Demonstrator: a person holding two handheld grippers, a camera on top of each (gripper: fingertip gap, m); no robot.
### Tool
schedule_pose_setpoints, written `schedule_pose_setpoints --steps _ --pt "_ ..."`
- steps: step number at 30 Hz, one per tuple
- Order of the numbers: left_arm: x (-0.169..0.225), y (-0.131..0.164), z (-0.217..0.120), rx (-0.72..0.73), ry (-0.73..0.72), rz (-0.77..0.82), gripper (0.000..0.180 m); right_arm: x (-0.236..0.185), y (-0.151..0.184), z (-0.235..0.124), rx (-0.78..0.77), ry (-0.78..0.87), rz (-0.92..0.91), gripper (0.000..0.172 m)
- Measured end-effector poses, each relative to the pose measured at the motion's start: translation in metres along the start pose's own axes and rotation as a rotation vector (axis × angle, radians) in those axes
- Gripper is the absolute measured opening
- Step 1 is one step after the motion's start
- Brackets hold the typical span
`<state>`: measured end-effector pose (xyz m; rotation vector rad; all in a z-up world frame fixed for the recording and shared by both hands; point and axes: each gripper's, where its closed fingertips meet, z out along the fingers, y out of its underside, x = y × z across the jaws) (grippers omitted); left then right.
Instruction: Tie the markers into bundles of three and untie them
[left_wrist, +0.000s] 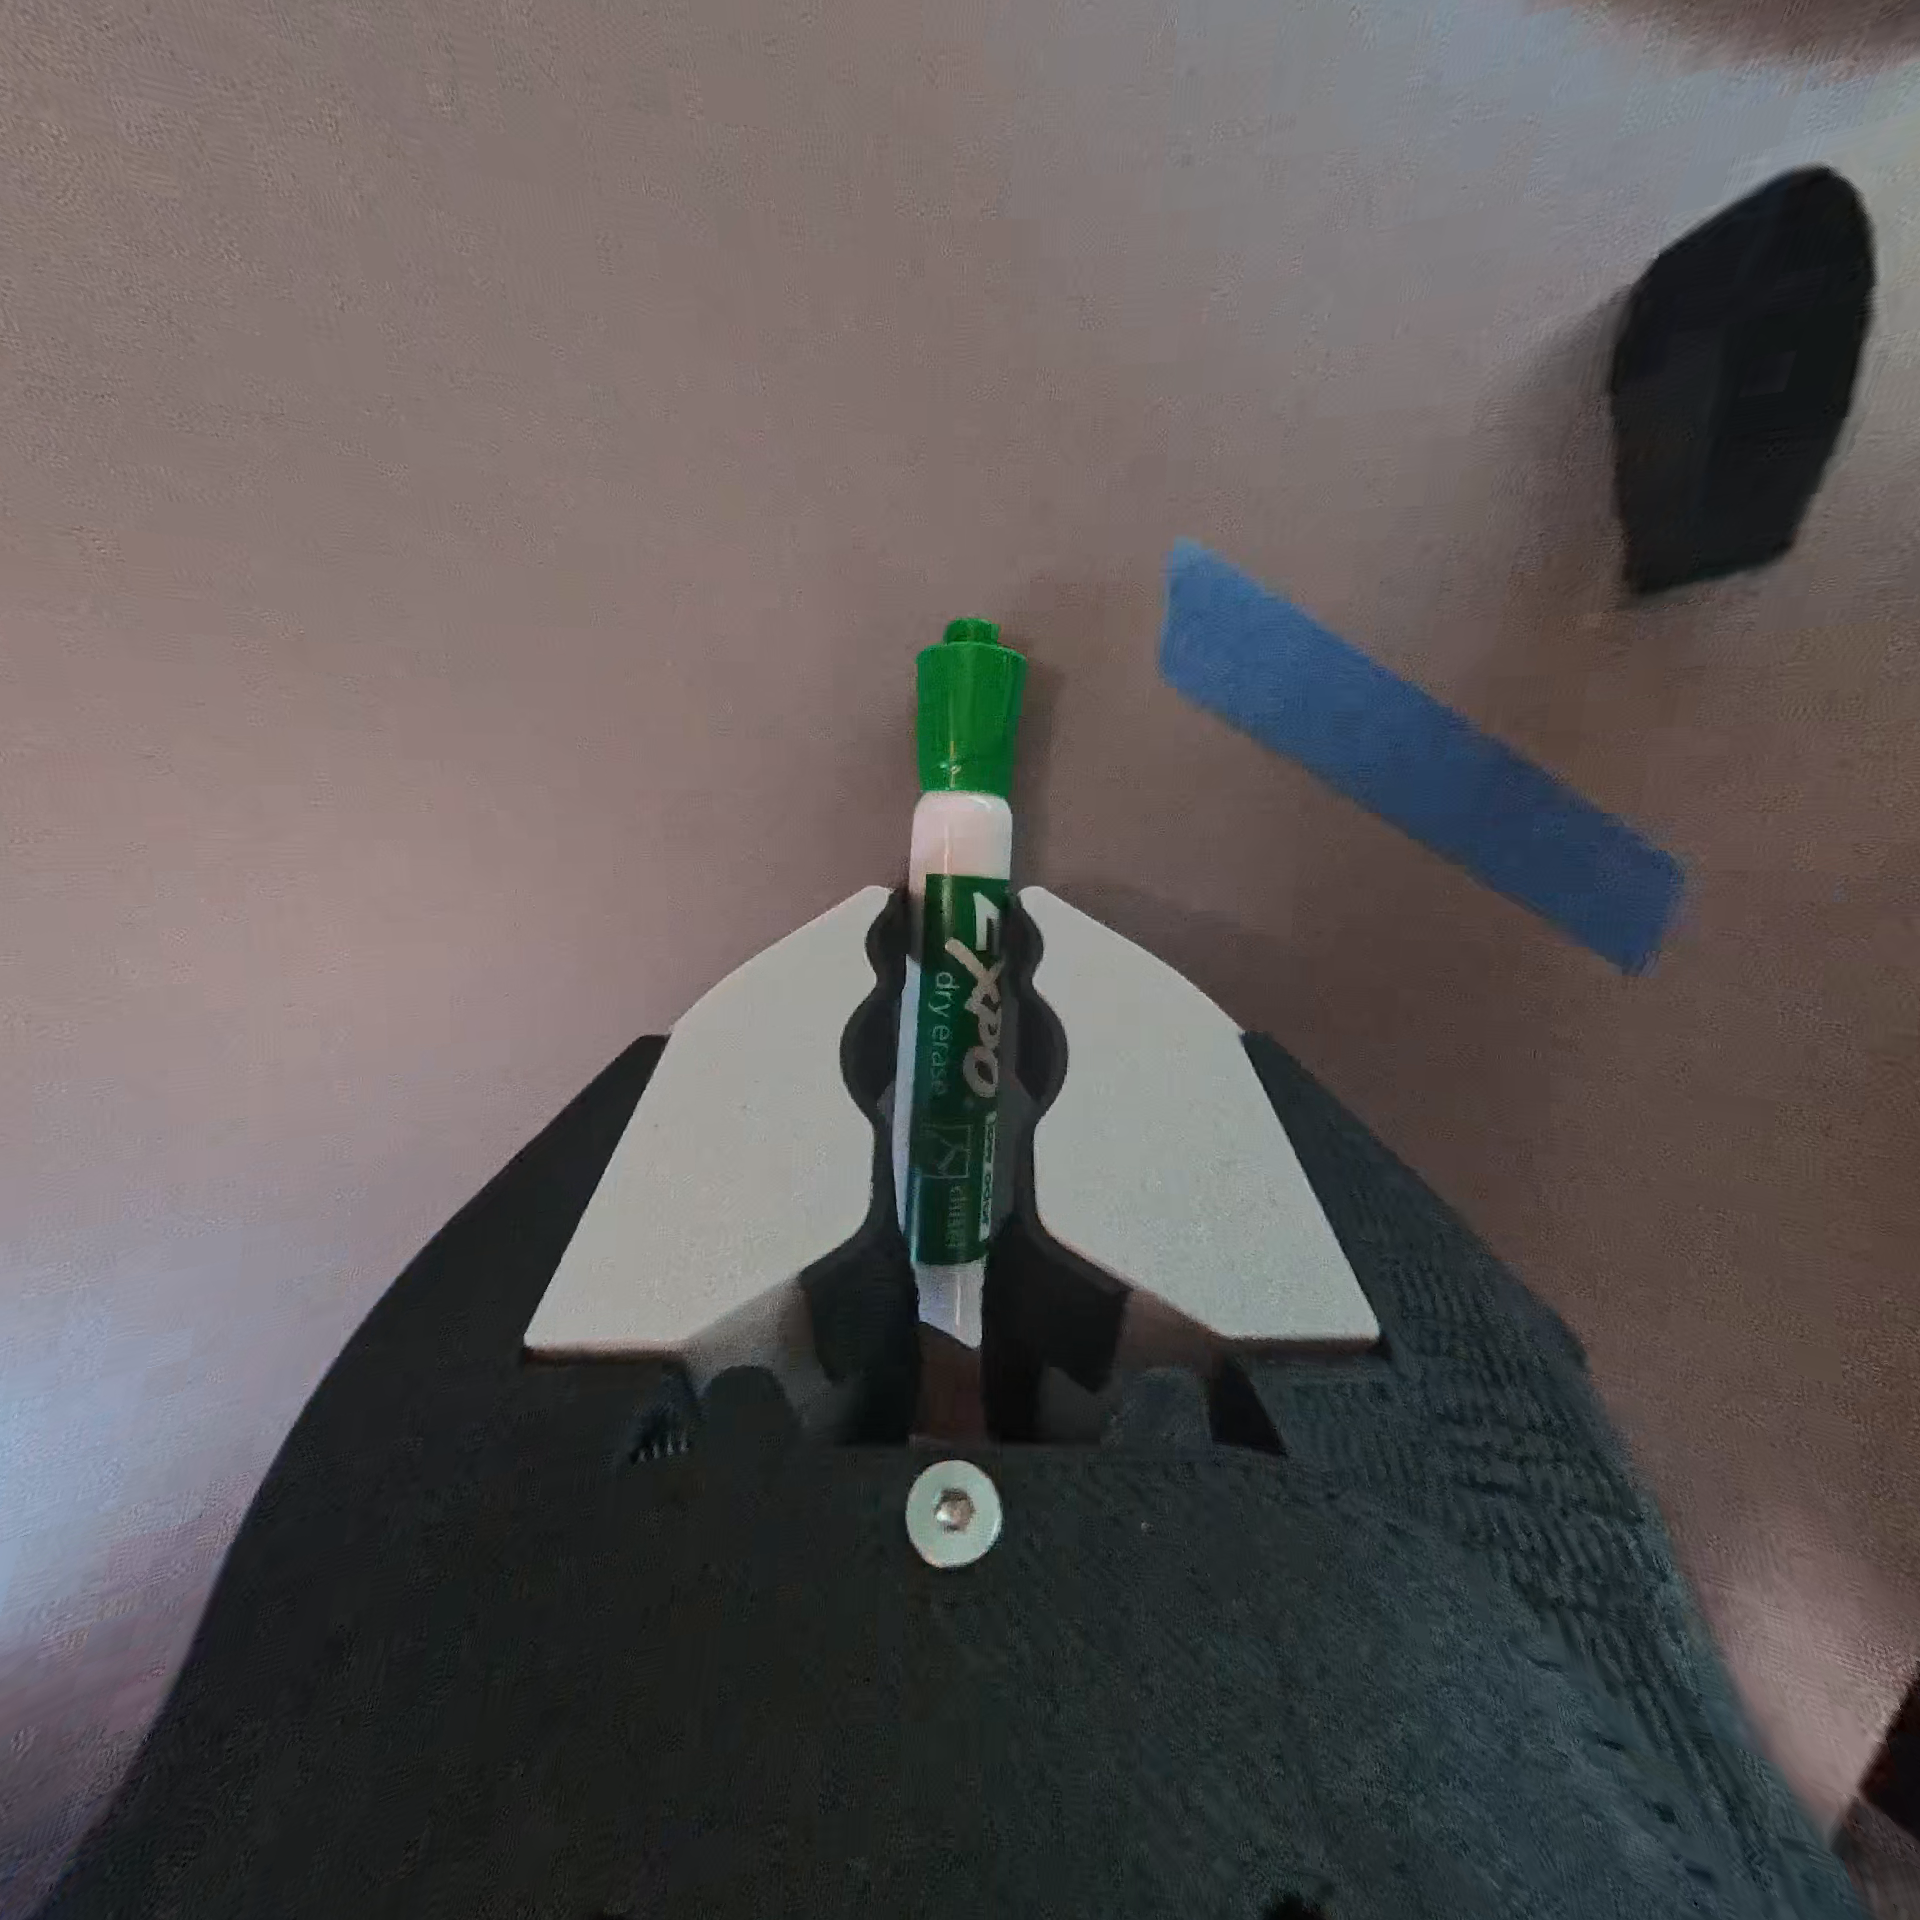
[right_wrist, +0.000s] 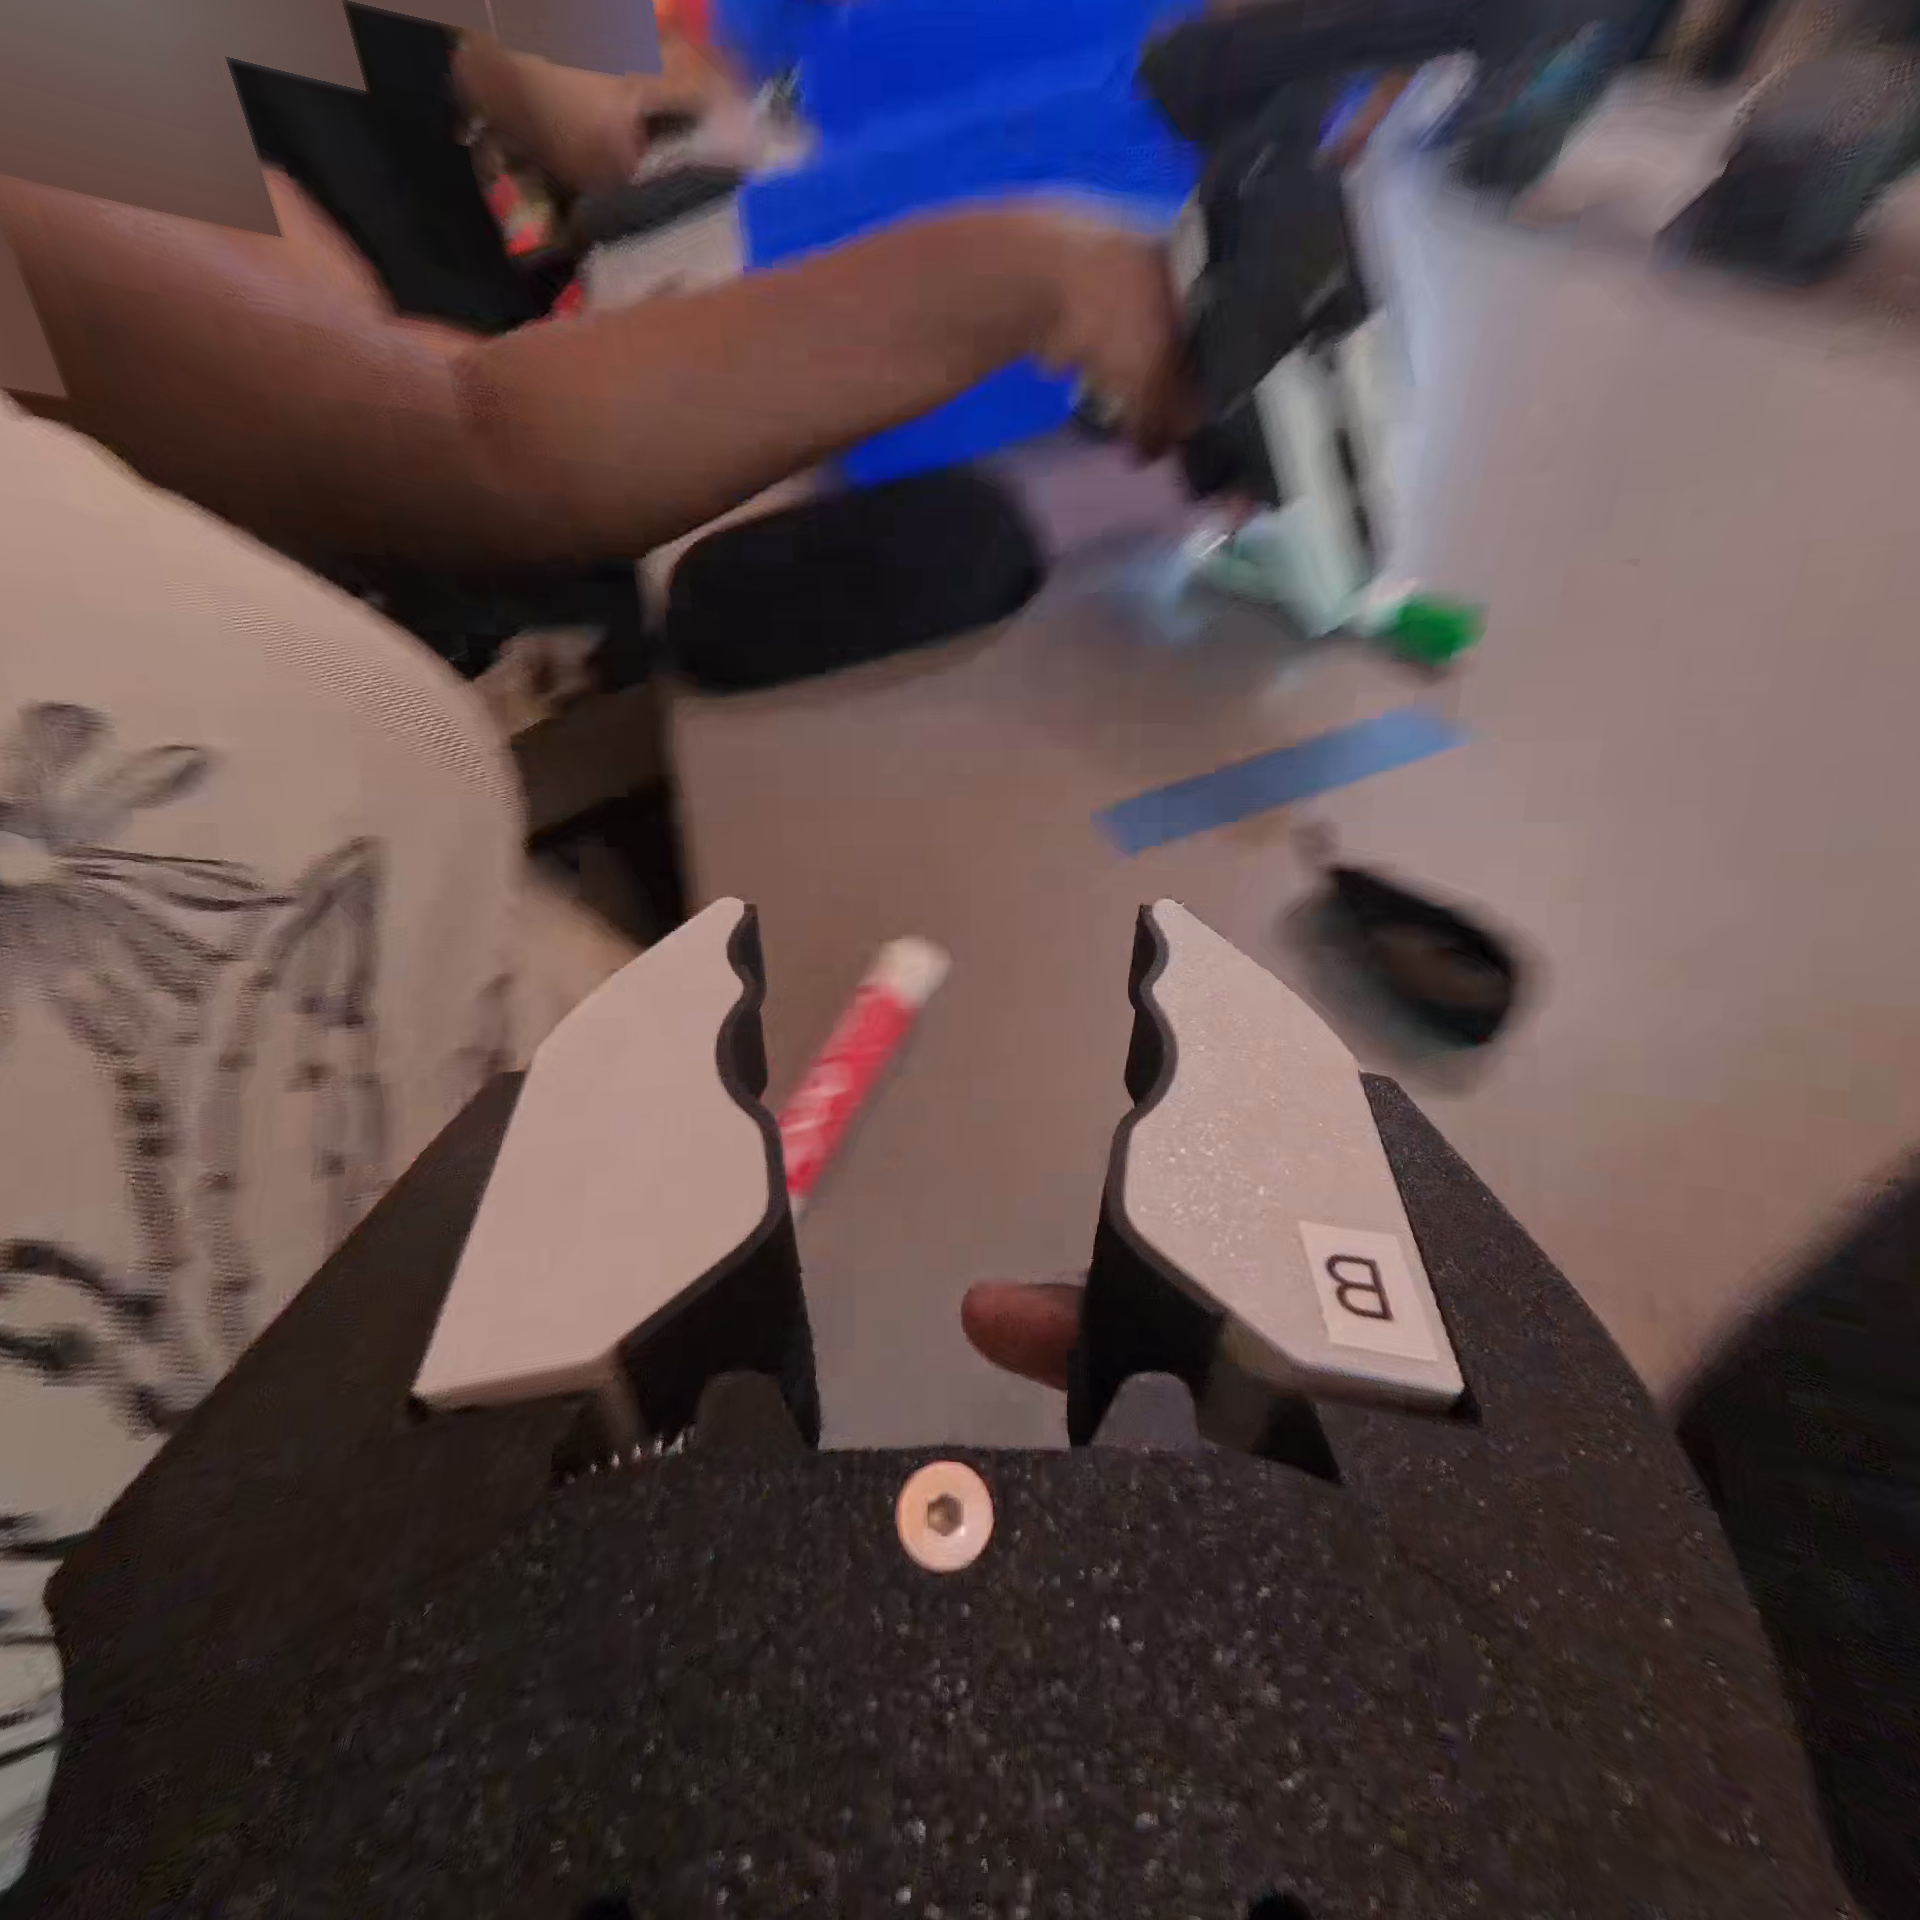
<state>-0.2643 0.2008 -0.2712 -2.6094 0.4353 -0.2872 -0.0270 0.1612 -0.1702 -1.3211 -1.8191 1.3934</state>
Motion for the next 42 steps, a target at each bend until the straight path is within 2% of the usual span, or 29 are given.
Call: schedule_pose_setpoints --steps 1,3,5,6,7,10,13,15,16,17,19,20,21,23,25,26,27,28,29,30,32,36,40,42 --pt "0.02 0.0 0.002 -0.002 0.028 -0.006 0.019 -0.017 0.009 0.009 -0.088 -0.071 0.057 0.066" --pt "0.057 0.001 0.007 0.002 0.083 -0.006 0.019 -0.038 0.033 0.029 -0.274 -0.095 0.064 0.061" --pt "0.081 0.002 0.01 0.011 0.083 -0.005 0.019 -0.039 0.074 0.041 -0.532 -0.021 -0.014 0.062" --pt "0.09 0.002 0.011 0.014 0.079 -0.004 0.019 -0.033 0.092 0.043 -0.64 0.034 -0.065 0.054" --pt "0.099 0.003 0.012 0.014 0.089 -0.014 0.02 -0.026 0.092 0.047 -0.637 0.079 -0.138 0.026" --pt "0.131 0.006 0.004 0.019 0.191 -0.048 0.049 -0.001 0.09 0.043 -0.673 0.13 -0.215 0.019" --pt "0.145 -0.006 -0.017 0.185 0.179 -0.041 0.069 0.042 0.082 0.036 -0.696 0.224 -0.358 0.019" --pt "0.142 -0.018 -0.037 0.355 0.09 -0.032 0.078 0.054 0.068 0.039 -0.63 0.22 -0.355 0.022" --pt "0.137 -0.022 -0.046 0.418 0.026 -0.047 0.082 0.054 0.058 0.042 -0.572 0.194 -0.305 0.044" --pt "0.13 -0.024 -0.054 0.455 -0.052 -0.073 0.086 0.053 0.045 0.044 -0.497 0.172 -0.248 0.059" --pt "0.108 -0.023 -0.064 0.49 -0.263 -0.12 0.107 0.053 0.011 0.045 -0.31 0.166 -0.162 0.084" --pt "0.097 -0.023 -0.067 0.492 -0.379 -0.109 0.122 0.052 -0.006 0.045 -0.209 0.17 -0.139 0.094" --pt "0.086 -0.02 -0.069 0.471 -0.494 -0.091 0.129 0.049 -0.022 0.045 -0.113 0.17 -0.124 0.102" --pt "0.068 -0.015 -0.069 0.388 -0.683 -0.089 0.135 0.036 -0.049 0.048 0.063 0.156 -0.115 0.116" --pt "0.058 -0.013 -0.061 0.322 -0.756 -0.101 0.137 0.015 -0.072 0.051 0.224 0.122 -0.184 0.108" --pt "0.056 -0.014 -0.055 0.303 -0.76 -0.1 0.136 0.004 -0.081 0.051 0.294 0.121 -0.253 0.086" --pt "0.057 -0.015 -0.049 0.289 -0.753 -0.082 0.118 -0.005 -0.089 0.048 0.351 0.139 -0.334 0.052" --pt "0.061 -0.016 -0.043 0.28 -0.735 -0.048 0.078 -0.01 -0.095 0.046 0.39 0.181 -0.41 0.008" --pt "0.065 -0.019 -0.04 0.294 -0.717 -0.002 0.023 -0.012 -0.098 0.045 0.397 0.227 -0.447 0.0" --pt "0.07 -0.026 -0.038 0.342 -0.707 0.029 0.0 -0.015 -0.096 0.048 0.361 0.228 -0.463 0.0" --pt "0.075 -0.028 -0.034 0.362 -0.69 0.022 0.0 -0.026 -0.083 0.058 0.253 0.157 -0.468 0.0" --pt "0.069 -0.013 -0.024 0.252 -0.697 0.023 0.001 -0.023 -0.065 0.063 0.117 0.117 -0.444 0.0" --pt "0.056 0.001 -0.022 0.107 -0.776 0.004 0.0 -0.047 -0.076 0.069 0.105 -0.039 -0.374 0.0" --pt "0.047 0.006 -0.025 0.023 -0.84 0.026 0.0 -0.051 -0.082 0.076 0.088 -0.038 -0.416 0.0"
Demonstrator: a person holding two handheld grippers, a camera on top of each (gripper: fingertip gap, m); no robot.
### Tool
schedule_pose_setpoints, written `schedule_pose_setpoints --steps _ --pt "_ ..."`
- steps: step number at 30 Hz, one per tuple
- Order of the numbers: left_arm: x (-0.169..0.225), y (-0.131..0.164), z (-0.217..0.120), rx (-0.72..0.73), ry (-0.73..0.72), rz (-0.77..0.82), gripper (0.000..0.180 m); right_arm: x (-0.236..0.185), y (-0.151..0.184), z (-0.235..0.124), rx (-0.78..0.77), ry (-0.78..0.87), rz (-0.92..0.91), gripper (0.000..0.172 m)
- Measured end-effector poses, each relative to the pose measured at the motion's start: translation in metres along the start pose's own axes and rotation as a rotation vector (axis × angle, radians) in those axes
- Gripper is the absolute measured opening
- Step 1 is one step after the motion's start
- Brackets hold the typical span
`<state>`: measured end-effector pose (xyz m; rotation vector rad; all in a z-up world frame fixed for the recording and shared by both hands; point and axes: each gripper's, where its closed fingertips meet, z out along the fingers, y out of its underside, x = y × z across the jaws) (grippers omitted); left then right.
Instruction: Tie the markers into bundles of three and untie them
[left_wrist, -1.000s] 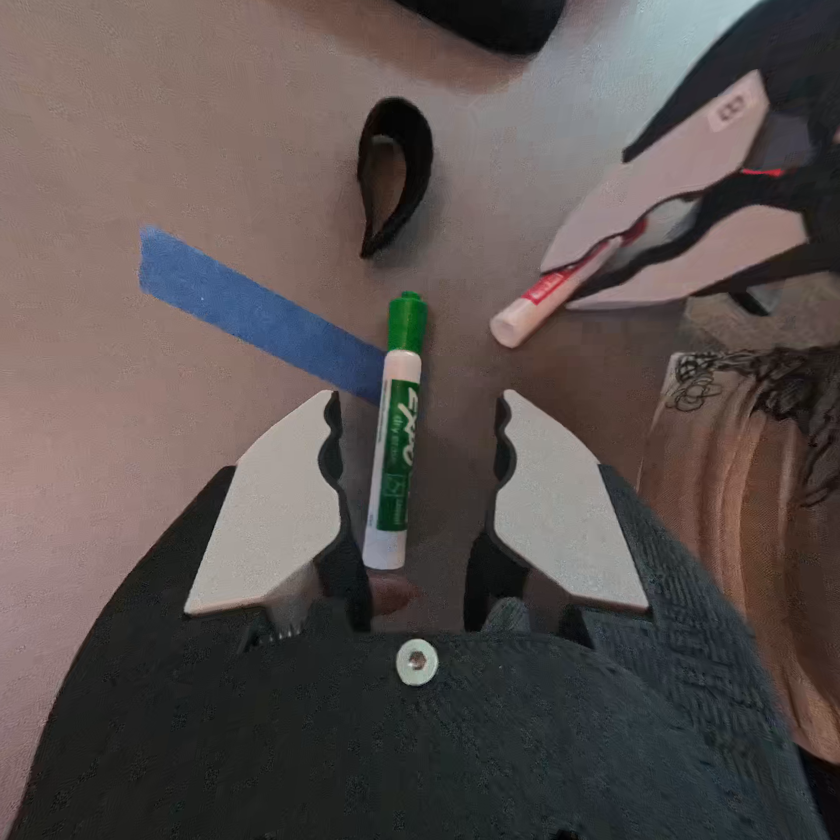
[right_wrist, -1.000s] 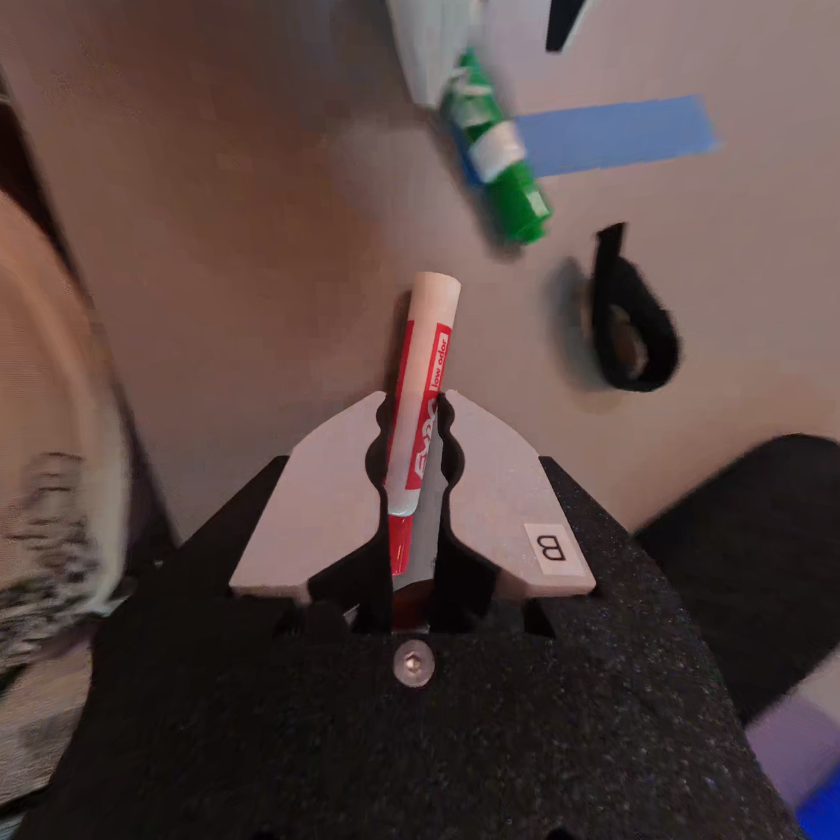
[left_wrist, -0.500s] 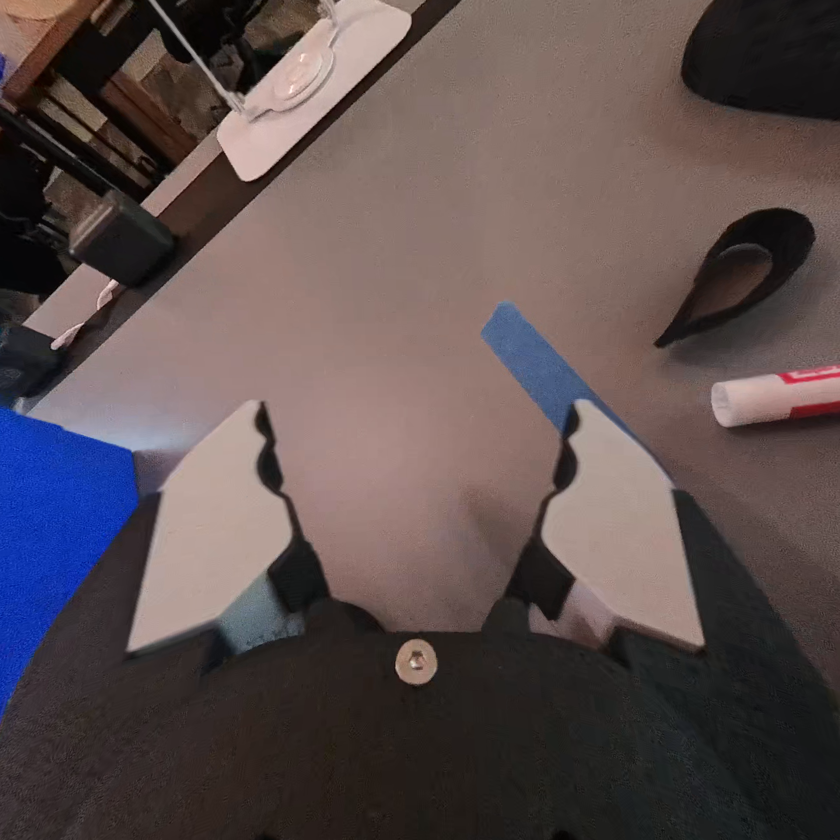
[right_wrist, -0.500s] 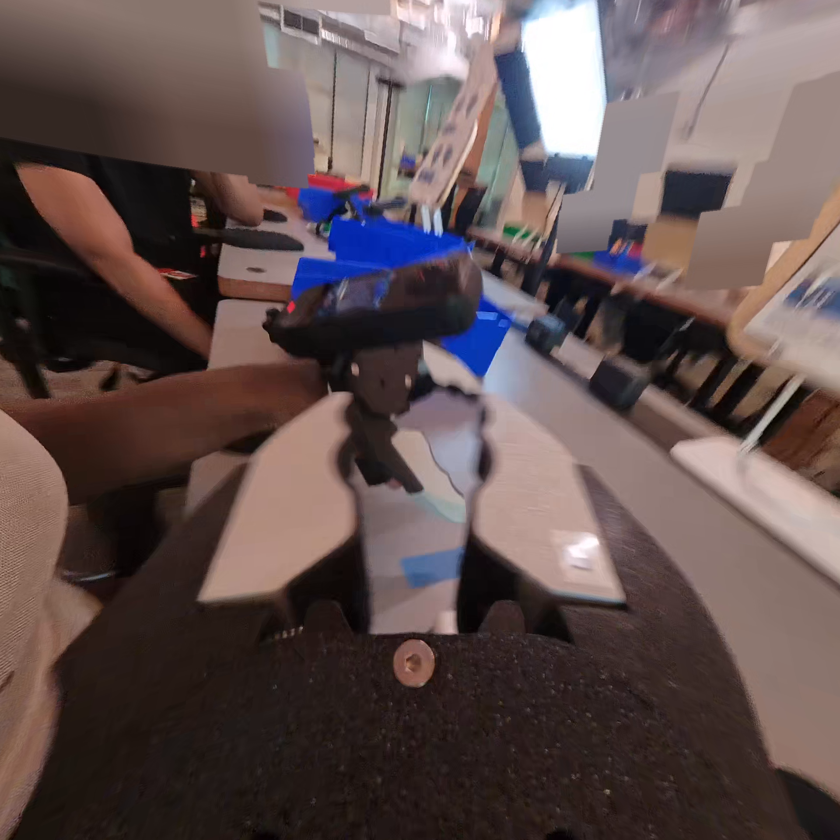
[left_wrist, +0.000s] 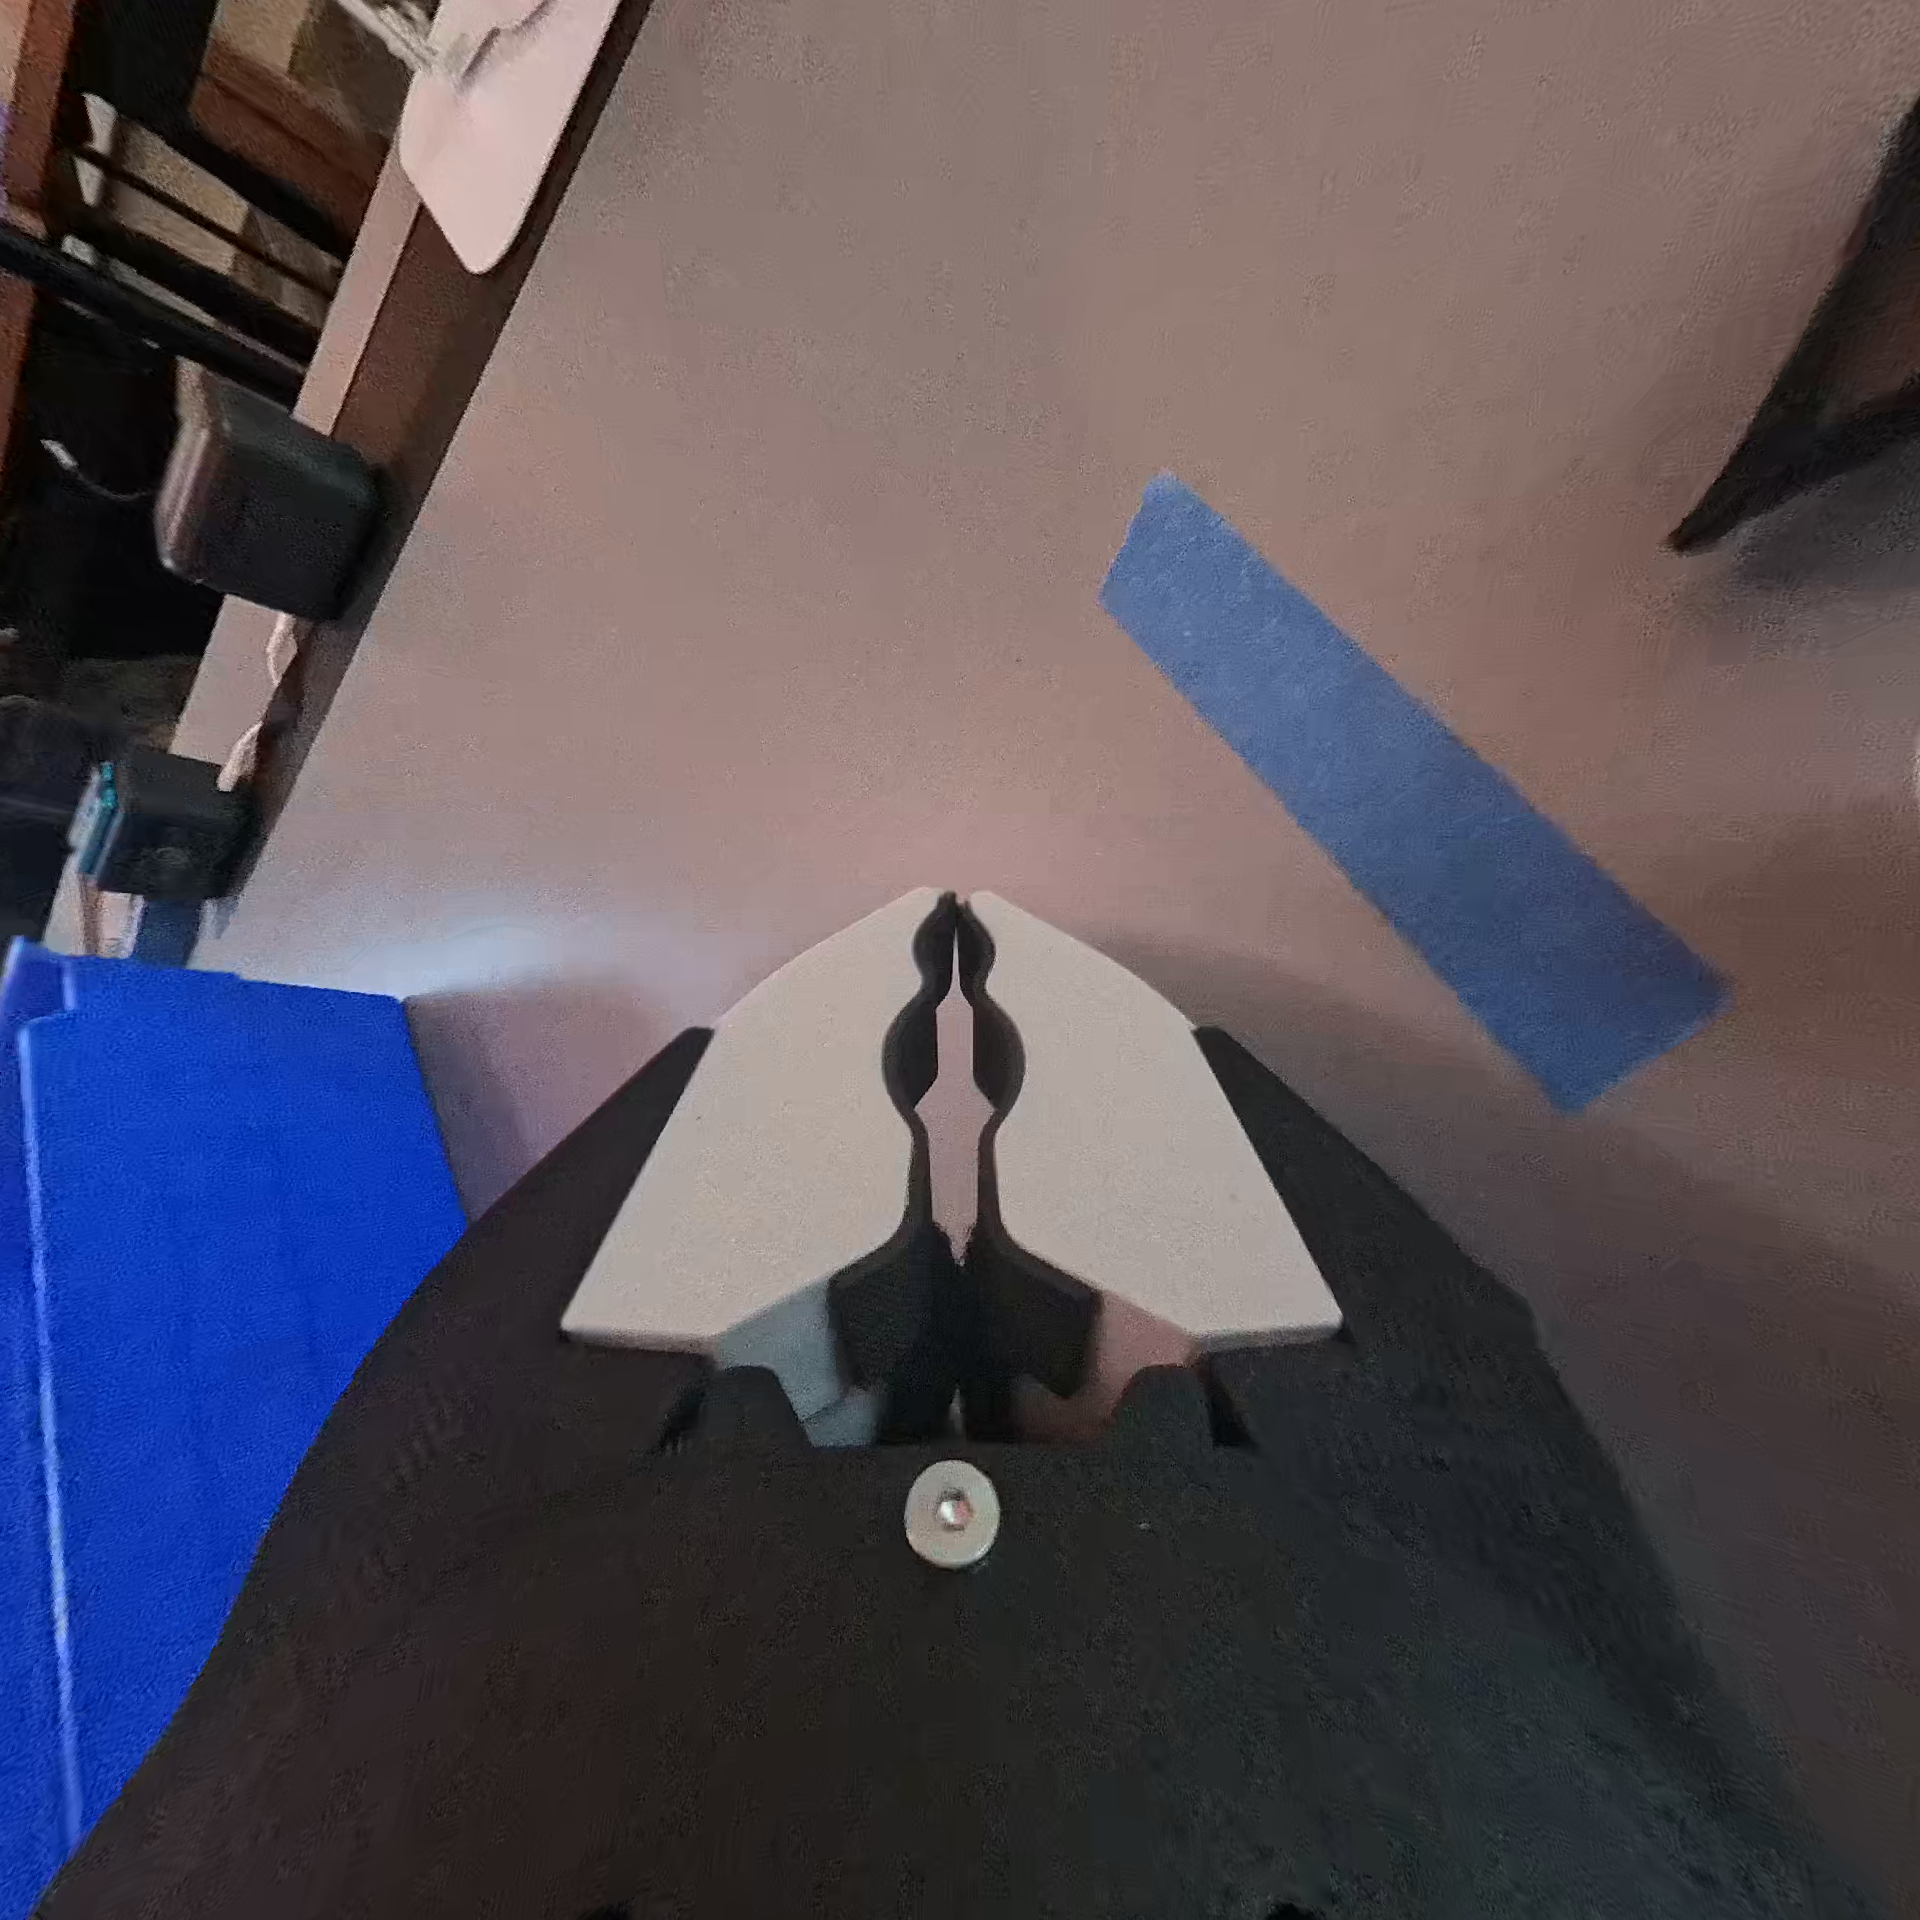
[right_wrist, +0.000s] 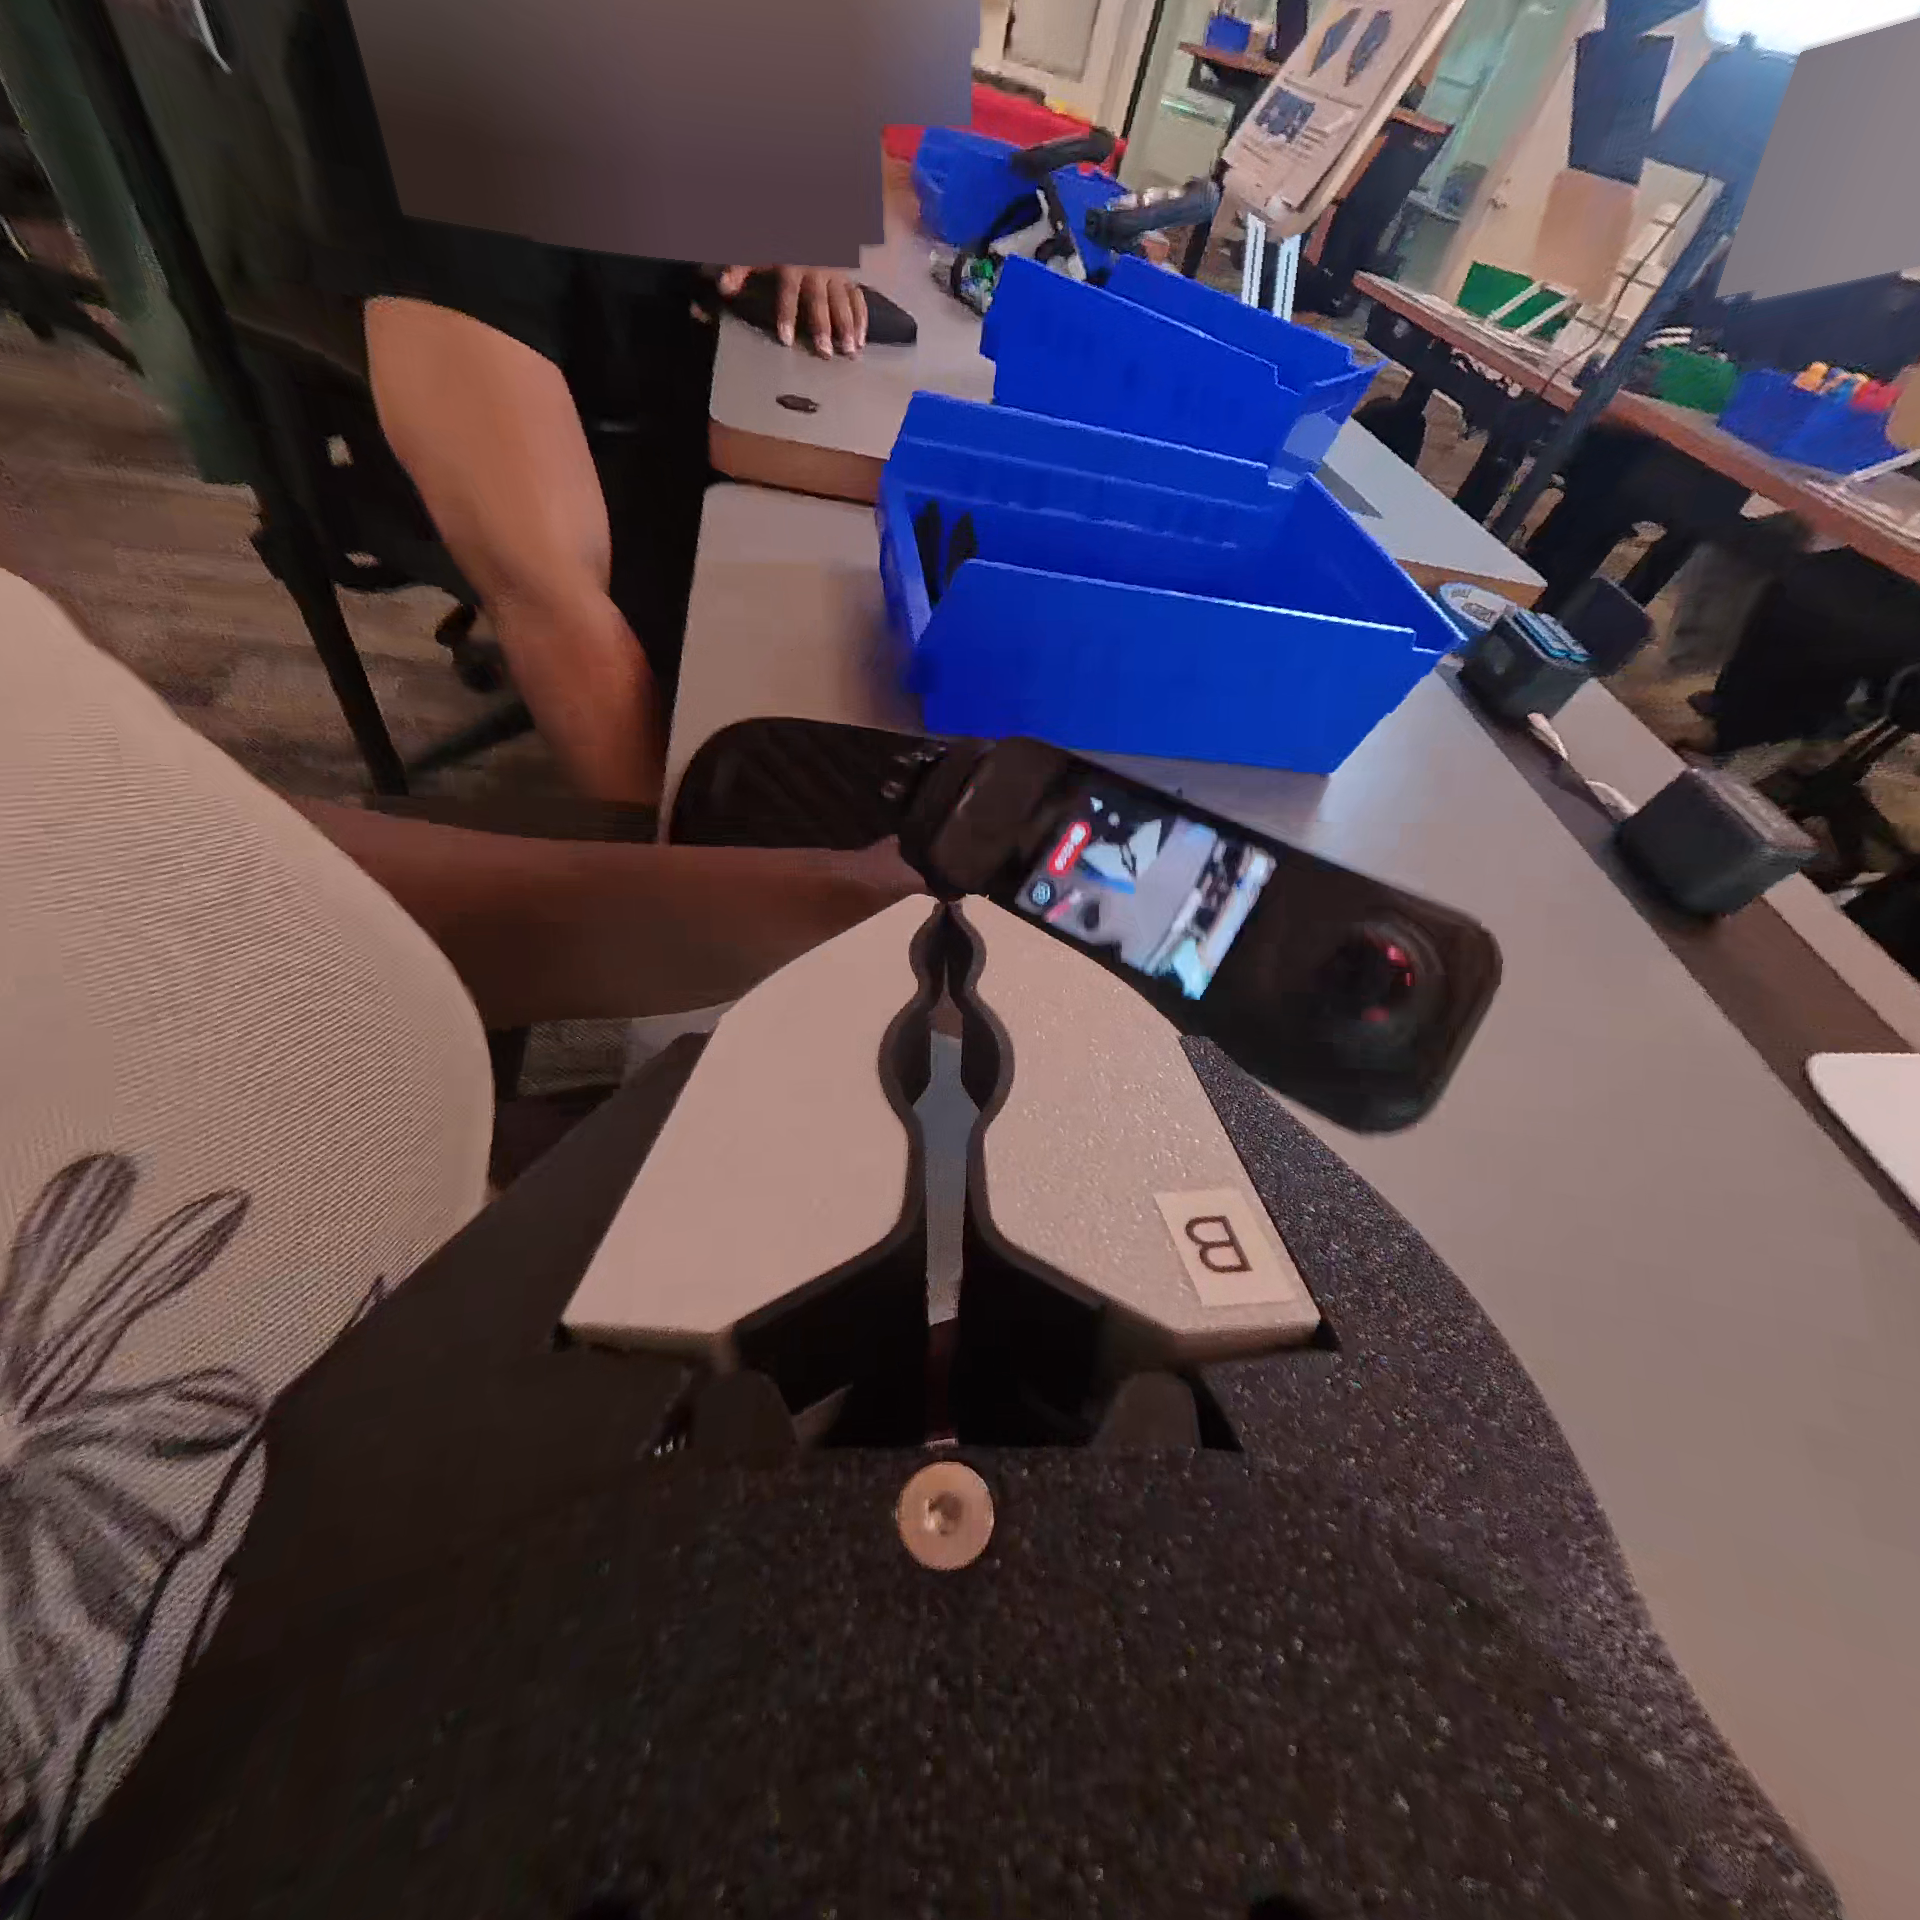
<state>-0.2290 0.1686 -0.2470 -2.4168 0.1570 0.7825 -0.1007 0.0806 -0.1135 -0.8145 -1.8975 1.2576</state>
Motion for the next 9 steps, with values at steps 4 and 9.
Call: schedule_pose_setpoints --steps 4,9 --pt "-0.013 0.002 0.003 -0.067 -0.086 0.08 0.0 0.008 0.002 0.014 -0.063 0.043 -0.05 0.0" --pt "-0.018 0.004 0.008 -0.119 -0.15 0.179 0.0 0.015 0.008 0.023 -0.111 0.063 -0.038 0.0"
